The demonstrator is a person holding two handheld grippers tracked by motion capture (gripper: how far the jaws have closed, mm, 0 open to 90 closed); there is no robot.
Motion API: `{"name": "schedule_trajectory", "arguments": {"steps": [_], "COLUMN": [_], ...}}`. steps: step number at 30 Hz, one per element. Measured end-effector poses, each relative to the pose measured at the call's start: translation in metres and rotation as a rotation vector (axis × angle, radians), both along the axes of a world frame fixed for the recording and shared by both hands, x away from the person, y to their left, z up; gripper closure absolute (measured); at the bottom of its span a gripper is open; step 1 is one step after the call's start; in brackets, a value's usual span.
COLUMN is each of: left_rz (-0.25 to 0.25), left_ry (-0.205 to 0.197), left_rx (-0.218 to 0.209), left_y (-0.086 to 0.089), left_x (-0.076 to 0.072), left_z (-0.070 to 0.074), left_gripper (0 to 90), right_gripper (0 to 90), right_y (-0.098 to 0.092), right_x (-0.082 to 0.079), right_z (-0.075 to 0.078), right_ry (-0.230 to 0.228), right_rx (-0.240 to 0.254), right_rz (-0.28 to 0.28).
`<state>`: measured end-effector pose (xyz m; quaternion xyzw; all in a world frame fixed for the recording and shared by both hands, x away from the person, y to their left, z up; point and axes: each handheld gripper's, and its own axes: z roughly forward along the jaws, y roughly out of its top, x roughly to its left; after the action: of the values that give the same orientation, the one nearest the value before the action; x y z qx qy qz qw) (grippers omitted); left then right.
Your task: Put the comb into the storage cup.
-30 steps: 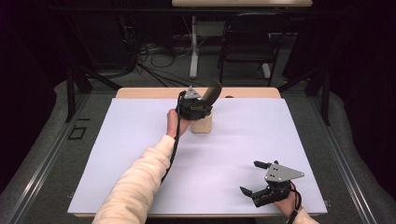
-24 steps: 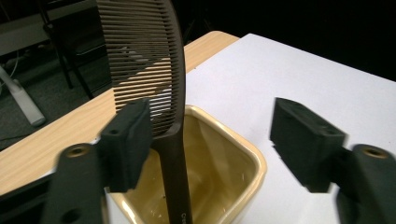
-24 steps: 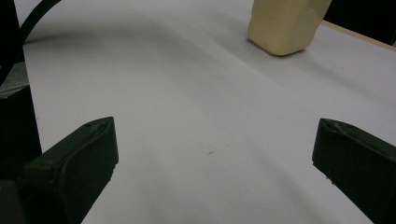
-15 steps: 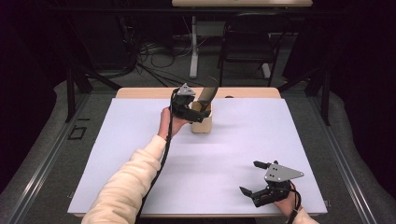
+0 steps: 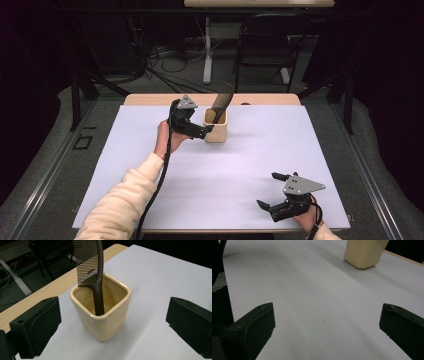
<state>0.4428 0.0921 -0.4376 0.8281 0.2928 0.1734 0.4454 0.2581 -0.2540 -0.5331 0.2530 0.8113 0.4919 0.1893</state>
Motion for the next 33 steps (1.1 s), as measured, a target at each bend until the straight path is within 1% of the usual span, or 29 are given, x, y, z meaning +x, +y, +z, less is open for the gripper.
{"name": "schedule_trajectory", "arguments": {"steps": [1, 8, 13, 16, 26, 28, 33], "left_rz": [0.003, 0.006, 0.021, 0.034, 0.051, 0.053, 0.056], "left_ry": [0.002, -0.004, -0.008, 0.004, 0.021, 0.022, 0.037], "left_rx": [-0.002, 0.016, 0.009, -0.004, -0.01, -0.006, -0.016], "left_y": [0.002, 0.013, 0.02, 0.025, 0.038, 0.041, 0.048], "left_x": [-0.003, -0.02, -0.031, -0.038, -0.06, -0.064, -0.074], "left_z": [-0.001, -0.003, -0.006, -0.011, -0.027, -0.03, -0.038], "left_gripper": [0.0, 0.0, 0.0, 0.0, 0.0, 0.0, 0.0], "right_gripper": [0.0, 0.0, 0.0, 0.0, 0.0, 0.0, 0.0], "right_y": [0.0, 0.0, 0.0, 0.001, 0.001, 0.001, 0.001], "right_x": [0.0, 0.0, 0.0, 0.0, 0.0, 0.0, 0.0], "right_z": [0.0, 0.0, 0.0, 0.0, 0.0, 0.0, 0.0], "right_ry": [0.001, 0.002, 0.003, 0.004, 0.006, 0.006, 0.006], "right_rx": [-0.001, 0.0, 0.0, 0.001, 0.001, 0.002, 0.001], "right_rz": [-0.001, -0.001, -0.001, -0.001, -0.003, -0.004, -0.002]}}
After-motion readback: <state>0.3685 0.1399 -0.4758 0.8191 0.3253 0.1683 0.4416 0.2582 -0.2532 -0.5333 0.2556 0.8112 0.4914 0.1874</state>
